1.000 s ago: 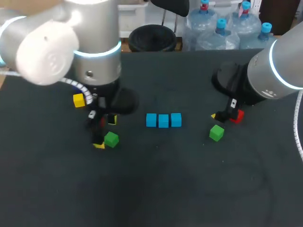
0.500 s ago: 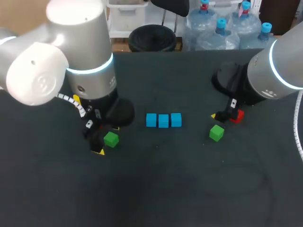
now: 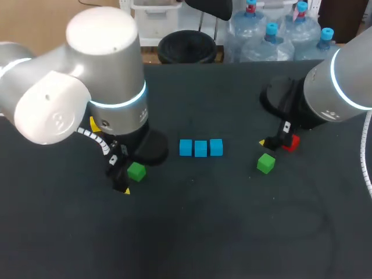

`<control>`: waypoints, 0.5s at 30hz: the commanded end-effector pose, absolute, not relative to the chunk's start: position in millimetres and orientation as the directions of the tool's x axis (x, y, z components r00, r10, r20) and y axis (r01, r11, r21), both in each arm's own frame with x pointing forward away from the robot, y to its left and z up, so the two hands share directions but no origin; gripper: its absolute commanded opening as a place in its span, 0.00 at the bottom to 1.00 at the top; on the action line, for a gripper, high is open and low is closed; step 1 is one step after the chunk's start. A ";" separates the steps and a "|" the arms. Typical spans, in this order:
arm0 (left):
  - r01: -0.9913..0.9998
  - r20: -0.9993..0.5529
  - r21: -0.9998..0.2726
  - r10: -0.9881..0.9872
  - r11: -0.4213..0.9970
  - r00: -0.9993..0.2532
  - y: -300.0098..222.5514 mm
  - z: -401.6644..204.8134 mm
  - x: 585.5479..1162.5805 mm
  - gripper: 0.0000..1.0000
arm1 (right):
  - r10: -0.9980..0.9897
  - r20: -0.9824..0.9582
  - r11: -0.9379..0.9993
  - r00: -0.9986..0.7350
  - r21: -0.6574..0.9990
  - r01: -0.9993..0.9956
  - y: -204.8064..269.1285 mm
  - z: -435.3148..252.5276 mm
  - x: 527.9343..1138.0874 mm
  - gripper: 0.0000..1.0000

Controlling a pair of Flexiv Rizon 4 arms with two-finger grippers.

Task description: Place the blue cubes, place green cubes on the blue cubes, place the yellow cubes on the green cubes, then place the red cubes on the yellow cubes, and place purple cube on the red cubes.

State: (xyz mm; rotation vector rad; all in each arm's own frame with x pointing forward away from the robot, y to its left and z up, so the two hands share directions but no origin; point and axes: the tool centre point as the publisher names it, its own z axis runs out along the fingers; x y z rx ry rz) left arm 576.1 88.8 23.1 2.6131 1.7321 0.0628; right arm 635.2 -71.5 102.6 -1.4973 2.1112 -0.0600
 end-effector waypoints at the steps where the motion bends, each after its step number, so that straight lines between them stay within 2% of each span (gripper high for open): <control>1: 0.922 0.026 0.013 0.922 -0.387 0.386 87.1 20.6 583.3 1.00 | -0.883 -0.408 0.385 -0.232 -0.348 -0.855 -71.9 101.0 632.9 1.00; 15: 0.927 0.000 0.015 0.927 -0.376 0.376 87.6 21.8 583.3 1.00 | -0.883 -0.408 0.385 -0.232 -0.348 -0.855 -71.9 101.0 632.9 1.00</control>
